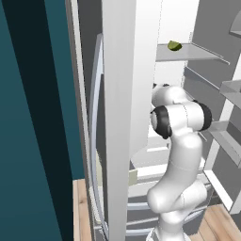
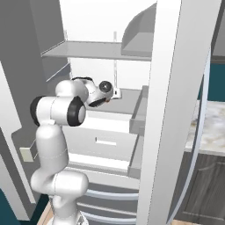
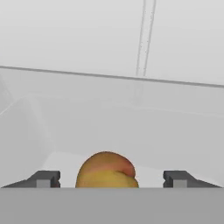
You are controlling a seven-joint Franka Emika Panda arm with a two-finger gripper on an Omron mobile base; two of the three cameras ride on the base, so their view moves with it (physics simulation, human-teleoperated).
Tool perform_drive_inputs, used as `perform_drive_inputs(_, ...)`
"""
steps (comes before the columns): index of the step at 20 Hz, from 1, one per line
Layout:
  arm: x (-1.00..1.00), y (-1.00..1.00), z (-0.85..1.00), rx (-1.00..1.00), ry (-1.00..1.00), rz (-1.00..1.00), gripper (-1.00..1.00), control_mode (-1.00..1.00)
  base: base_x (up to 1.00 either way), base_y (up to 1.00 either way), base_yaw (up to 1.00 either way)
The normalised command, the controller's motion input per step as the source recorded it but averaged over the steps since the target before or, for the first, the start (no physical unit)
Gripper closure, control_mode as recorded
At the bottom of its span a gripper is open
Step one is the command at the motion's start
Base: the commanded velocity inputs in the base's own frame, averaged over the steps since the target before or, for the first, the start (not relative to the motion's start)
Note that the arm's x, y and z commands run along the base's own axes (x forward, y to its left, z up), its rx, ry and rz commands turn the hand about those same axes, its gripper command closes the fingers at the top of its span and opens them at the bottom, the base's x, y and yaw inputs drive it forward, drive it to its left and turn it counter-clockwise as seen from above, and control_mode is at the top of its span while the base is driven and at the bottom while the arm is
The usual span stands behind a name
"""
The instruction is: Move the apricot and lemon wedge from the top shelf to the second highest shelf to make space. Then, place the pitcher from the counter on the cleared top shelf.
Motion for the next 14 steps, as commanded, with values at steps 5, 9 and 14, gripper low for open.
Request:
perform_drive_inputs(5, -0.24, 0.0, 0.37, 0.0, 0.0, 0.0, -1.0, -1.0, 0.0, 0.0, 0.0)
perform_drive_inputs(9, -0.34, -0.01, 0.6, 0.0, 0.0, 0.0, -1.0, -1.0, 0.0, 0.0, 0.0)
perform_drive_inputs(14, -0.39, -0.08, 0.69, 0.0, 0.01, 0.0, -1.0, -1.0, 0.0, 0.0, 0.0)
